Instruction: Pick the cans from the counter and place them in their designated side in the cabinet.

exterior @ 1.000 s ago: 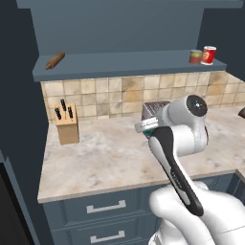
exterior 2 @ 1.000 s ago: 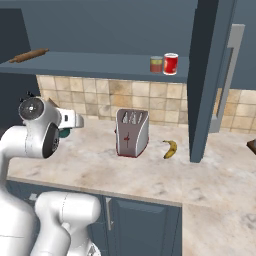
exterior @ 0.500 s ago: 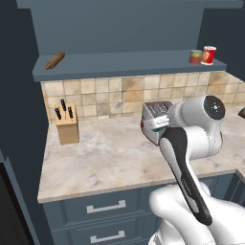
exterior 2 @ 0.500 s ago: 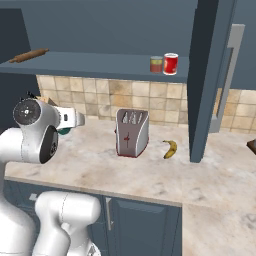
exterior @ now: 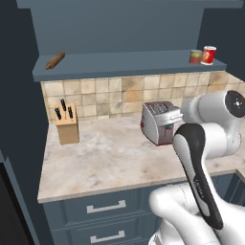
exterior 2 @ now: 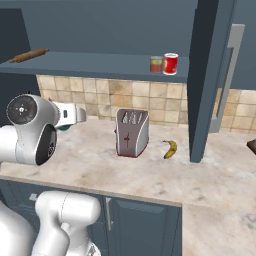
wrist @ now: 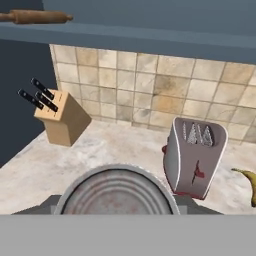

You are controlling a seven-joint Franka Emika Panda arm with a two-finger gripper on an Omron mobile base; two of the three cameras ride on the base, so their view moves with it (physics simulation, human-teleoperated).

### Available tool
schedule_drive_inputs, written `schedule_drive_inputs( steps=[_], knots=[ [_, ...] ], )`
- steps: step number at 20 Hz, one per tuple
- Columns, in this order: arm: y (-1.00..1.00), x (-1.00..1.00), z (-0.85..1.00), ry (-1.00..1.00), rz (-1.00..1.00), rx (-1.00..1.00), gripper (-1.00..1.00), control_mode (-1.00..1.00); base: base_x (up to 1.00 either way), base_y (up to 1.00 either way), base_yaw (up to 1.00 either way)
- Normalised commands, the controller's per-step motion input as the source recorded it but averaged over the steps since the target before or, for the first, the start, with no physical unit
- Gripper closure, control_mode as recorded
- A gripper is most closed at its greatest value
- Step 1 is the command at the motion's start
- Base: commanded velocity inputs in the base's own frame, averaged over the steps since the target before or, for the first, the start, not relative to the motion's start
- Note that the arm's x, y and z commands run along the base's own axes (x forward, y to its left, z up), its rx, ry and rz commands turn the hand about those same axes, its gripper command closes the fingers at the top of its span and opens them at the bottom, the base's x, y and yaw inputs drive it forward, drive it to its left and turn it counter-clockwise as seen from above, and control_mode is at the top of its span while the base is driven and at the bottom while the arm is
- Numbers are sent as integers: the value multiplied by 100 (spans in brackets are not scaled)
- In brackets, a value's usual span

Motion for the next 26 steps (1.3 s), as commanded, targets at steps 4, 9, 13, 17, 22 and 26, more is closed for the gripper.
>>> schedule_drive_inputs(
  steps=[4,9,13,17,22,26],
  knots=[
    [-20,-33,31,-3,0,0,100,-100,0,0,0],
    [-13,-31,33,-2,0,0,100,-100,0,0,0],
    [-17,-35,33,0,0,0,100,-100,0,0,0],
    [-18,-32,30,0,0,0,100,-100,0,0,0],
    [-12,-21,30,0,0,0,100,-100,0,0,0],
    [-9,-8,23,0,0,0,100,-100,0,0,0]
  ],
)
